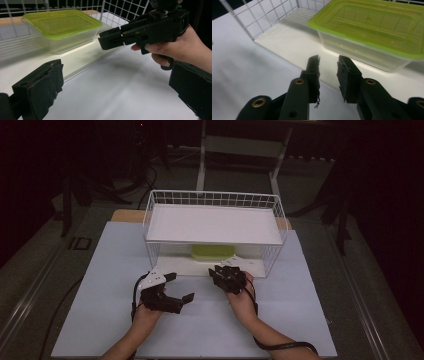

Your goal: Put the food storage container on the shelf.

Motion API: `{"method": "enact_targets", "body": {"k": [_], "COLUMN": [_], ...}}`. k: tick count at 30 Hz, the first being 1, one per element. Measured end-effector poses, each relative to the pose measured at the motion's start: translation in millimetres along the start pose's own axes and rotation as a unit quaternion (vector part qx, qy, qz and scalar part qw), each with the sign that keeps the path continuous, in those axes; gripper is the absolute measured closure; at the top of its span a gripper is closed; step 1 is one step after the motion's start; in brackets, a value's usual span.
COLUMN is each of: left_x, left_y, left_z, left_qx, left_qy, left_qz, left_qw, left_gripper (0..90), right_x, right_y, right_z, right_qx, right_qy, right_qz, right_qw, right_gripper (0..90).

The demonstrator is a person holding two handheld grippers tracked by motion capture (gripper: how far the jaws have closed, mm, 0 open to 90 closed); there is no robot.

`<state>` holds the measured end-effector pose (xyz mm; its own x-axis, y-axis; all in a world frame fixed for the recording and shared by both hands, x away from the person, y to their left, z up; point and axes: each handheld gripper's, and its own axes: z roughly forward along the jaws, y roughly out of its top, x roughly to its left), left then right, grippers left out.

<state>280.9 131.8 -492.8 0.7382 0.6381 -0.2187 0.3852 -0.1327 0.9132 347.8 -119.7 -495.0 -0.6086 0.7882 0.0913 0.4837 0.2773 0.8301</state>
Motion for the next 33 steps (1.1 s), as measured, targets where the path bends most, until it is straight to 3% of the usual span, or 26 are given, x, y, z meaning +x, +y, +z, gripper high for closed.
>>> {"method": "enact_targets", "body": {"k": [1,4,10,12,15,18,22,27,33], "left_x": [-1.1,-2.2,-10.3,-13.7,-19.0,-19.8,-20.2,-19.2,-18.3], "left_y": [0.7,1.0,7.4,11.5,17.7,18.7,14.9,12.0,9.5], "left_z": [1.6,3.3,3.7,1.3,-5.1,-7.8,-14.5,-21.8,-31.8], "left_qx": [-0.002,-0.003,-0.011,-0.013,-0.022,-0.021,-0.020,-0.015,-0.013], "left_qy": [-0.011,-0.017,-0.035,-0.045,-0.055,-0.059,-0.060,-0.060,-0.063], "left_qz": [-0.001,-0.003,0.016,0.025,0.026,0.030,0.023,0.021,0.015], "left_qw": [0.9999,0.9998,0.9992,0.9986,0.9979,0.9976,0.9977,0.9979,0.9978], "left_gripper": [0.0,0.0,0.0,0.0,0.0,0.0,0.0,0.0,0.0], "right_x": [0.4,0.6,0.1,-2.0,-4.1,-5.2,-9.8,-10.7,-13.1], "right_y": [-1.5,-4.5,-5.1,-4.7,-6.3,-8.9,-13.3,-19.6,-27.8], "right_z": [-3.3,-10.9,-28.4,-37.4,-47.2,-55.7,-63.8,-70.6,-80.6], "right_qx": [-0.002,-0.008,-0.017,-0.017,-0.012,-0.018,-0.019,-0.017,-0.017], "right_qy": [0.001,0.008,0.023,0.046,0.077,0.085,0.090,0.096,0.102], "right_qz": [-0.002,-0.001,-0.001,0.008,0.014,0.003,0.015,-0.009,-0.014], "right_qw": [1.0000,0.9999,0.9996,0.9988,0.9969,0.9962,0.9956,0.9952,0.9946], "right_gripper": [64.2,53.5,37.6,27.2,20.1,19.1,18.5,16.1,15.8]}}
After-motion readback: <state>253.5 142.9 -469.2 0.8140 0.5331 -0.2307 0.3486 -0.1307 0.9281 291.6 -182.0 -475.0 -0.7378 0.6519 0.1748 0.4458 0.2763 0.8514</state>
